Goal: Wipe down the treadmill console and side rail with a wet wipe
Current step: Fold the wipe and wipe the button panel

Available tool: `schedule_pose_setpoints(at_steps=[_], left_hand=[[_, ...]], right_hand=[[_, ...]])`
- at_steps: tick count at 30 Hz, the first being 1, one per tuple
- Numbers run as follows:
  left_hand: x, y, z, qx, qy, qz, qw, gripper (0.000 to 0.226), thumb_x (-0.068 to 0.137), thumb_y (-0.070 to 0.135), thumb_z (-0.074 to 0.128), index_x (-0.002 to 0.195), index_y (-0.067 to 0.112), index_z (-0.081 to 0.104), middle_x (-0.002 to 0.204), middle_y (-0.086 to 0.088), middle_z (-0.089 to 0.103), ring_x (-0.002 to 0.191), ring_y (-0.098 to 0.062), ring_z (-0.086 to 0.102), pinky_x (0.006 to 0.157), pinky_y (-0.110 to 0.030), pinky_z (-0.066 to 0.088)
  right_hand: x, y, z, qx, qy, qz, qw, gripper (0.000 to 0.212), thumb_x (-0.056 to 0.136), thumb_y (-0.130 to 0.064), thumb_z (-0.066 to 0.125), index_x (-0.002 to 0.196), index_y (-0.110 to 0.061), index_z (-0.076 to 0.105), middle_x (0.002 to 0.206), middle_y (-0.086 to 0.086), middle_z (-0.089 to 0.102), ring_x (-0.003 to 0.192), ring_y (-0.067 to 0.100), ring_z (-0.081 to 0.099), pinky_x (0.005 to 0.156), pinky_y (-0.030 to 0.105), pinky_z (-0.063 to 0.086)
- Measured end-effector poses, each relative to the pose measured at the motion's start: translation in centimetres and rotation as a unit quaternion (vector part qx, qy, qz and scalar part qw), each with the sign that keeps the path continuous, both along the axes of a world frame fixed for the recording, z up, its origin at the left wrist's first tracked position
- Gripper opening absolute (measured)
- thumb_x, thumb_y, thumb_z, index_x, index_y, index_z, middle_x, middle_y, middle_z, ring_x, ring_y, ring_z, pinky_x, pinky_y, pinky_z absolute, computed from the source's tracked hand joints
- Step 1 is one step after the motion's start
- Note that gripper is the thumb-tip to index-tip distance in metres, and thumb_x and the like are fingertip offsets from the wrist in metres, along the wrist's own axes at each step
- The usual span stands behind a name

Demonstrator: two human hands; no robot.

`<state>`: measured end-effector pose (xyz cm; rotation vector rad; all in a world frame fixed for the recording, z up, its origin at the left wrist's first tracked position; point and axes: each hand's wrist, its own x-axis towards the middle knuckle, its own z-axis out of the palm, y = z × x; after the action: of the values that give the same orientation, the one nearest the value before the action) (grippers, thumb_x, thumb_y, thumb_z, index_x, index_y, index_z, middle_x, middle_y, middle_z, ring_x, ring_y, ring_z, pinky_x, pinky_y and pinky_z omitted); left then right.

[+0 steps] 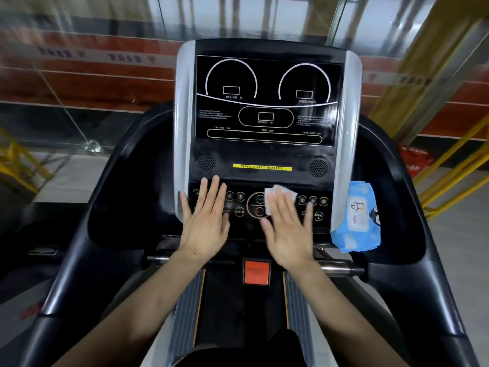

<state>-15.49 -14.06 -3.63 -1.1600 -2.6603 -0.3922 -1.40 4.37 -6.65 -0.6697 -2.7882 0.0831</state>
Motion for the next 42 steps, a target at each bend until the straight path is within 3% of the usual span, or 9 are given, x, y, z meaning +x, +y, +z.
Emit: schedule_pose_setpoints(at_steps=[4,11,14,19,26,28,33,39,42], left_hand=[[-0.3,-1.7,0.1,-0.008,-0.013,0.005,1.0,0.072,0.105,0.032,0.043,0.166,0.016,0.008,0.175,-0.003,-0.005,0.16,-0.024,-0.014,0.126,-0.066,-0.002],[-1.5,-4.6,-0.2,-0.028,-0.022,0.004,0.999,0.073,0.104,0.034,0.041,0.166,0.014,0.01,0.175,-0.006,-0.005,0.161,-0.027,-0.013,0.127,-0.064,0.002],[-2.1,-5.4,-0.5,-0.028,-0.023,-0.002,0.999,0.072,0.104,0.032,0.041,0.166,0.013,0.009,0.175,-0.008,-0.005,0.161,-0.027,-0.011,0.128,-0.063,0.004],[-2.9,-6.9,-1.1,-0.02,-0.039,0.004,0.999,0.074,0.104,0.032,0.04,0.165,0.011,0.005,0.175,-0.008,-0.008,0.16,-0.024,-0.013,0.13,-0.056,0.008],[-4.3,-8.2,-1.6,-0.016,-0.066,-0.016,0.998,0.073,0.105,0.029,0.043,0.165,0.009,0.005,0.174,-0.006,-0.005,0.161,-0.023,-0.007,0.131,-0.049,0.012],[-4.4,-8.3,-1.3,-0.009,-0.07,-0.017,0.997,0.073,0.105,0.028,0.042,0.165,0.01,0.004,0.174,-0.004,-0.007,0.161,-0.023,-0.008,0.131,-0.048,0.01],[-5.2,-9.0,-1.0,-0.015,-0.073,-0.001,0.997,0.075,0.105,0.029,0.038,0.165,0.013,-0.003,0.174,-0.001,-0.016,0.16,-0.023,-0.014,0.131,-0.051,0.006],[-5.7,-9.7,-1.1,-0.048,-0.073,-0.003,0.996,0.074,0.108,0.034,0.034,0.164,0.018,-0.01,0.171,0.004,-0.024,0.159,-0.024,-0.017,0.13,-0.055,0.004],[-6.1,-10.1,-0.7,-0.071,-0.061,-0.008,0.996,0.072,0.108,0.032,0.03,0.163,0.02,-0.015,0.17,0.007,-0.029,0.158,-0.025,-0.021,0.13,-0.056,0.001]], right_hand=[[0.5,-0.3,-0.2,-0.062,0.027,-0.093,0.993,0.066,0.109,-0.053,0.015,0.167,-0.027,-0.002,0.175,-0.007,-0.007,0.161,0.015,-0.007,0.127,0.063,0.0],[-5.7,-7.4,0.6,-0.032,-0.015,0.044,0.998,0.066,0.11,-0.053,0.017,0.167,-0.026,-0.002,0.175,-0.008,-0.011,0.161,0.016,-0.011,0.127,0.06,-0.011],[-3.4,-5.0,0.1,-0.015,-0.015,0.001,1.0,0.066,0.11,-0.055,0.019,0.167,-0.03,-0.001,0.174,-0.012,-0.007,0.161,0.012,-0.005,0.127,0.063,-0.005],[-2.9,-5.5,-0.1,-0.09,0.022,-0.088,0.992,0.065,0.109,-0.053,0.014,0.166,-0.029,-0.006,0.174,-0.01,-0.014,0.161,0.013,-0.012,0.127,0.063,-0.003],[-7.9,-10.1,1.0,-0.028,-0.028,0.049,0.998,0.064,0.111,-0.052,0.016,0.166,-0.03,-0.007,0.174,-0.012,-0.015,0.16,0.011,-0.013,0.126,0.061,-0.011],[-6.2,-8.3,0.7,-0.009,-0.032,0.022,0.999,0.063,0.11,-0.053,0.015,0.166,-0.033,-0.007,0.173,-0.014,-0.014,0.159,0.008,-0.014,0.126,0.063,-0.01],[-4.3,-6.9,0.4,-0.078,-0.013,-0.074,0.994,0.065,0.108,-0.054,0.01,0.165,-0.033,-0.012,0.172,-0.015,-0.02,0.158,0.01,-0.02,0.127,0.06,-0.012],[-9.7,-12.4,1.3,-0.022,-0.037,0.081,0.996,0.065,0.111,-0.051,0.019,0.166,-0.03,-0.008,0.174,-0.011,-0.016,0.161,0.015,-0.014,0.127,0.062,-0.008],[-8.6,-10.6,1.2,0.021,-0.054,0.064,0.996,0.064,0.111,-0.053,0.017,0.167,-0.03,-0.004,0.174,-0.011,-0.013,0.161,0.012,-0.01,0.127,0.064,-0.003]])
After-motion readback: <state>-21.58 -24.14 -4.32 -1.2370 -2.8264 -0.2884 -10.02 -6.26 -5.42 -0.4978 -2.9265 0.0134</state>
